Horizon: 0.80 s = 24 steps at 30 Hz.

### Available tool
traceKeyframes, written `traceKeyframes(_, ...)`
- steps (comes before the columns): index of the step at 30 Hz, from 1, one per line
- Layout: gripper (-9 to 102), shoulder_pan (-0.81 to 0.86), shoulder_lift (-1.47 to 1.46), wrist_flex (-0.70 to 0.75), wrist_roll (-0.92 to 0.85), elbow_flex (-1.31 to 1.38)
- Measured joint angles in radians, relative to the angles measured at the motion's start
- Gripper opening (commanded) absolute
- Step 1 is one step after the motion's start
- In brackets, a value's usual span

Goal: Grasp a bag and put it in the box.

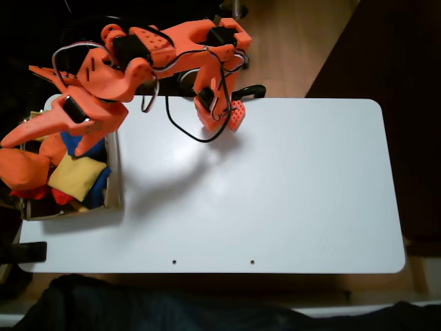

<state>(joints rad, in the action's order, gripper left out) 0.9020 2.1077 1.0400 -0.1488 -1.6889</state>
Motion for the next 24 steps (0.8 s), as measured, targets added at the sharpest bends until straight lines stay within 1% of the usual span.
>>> traceKeyframes(8,96,-0.126,0.187,-0.060,0.003,-0.106)
traceKeyframes(16,96,-0.244,0.313,-0.066,0.063,-0.124)
traceKeyframes(19,92,-0.285,0.348,-0.066,0.074,-0.124)
traceKeyframes(24,91,-0.373,0.411,-0.066,0.089,-0.158)
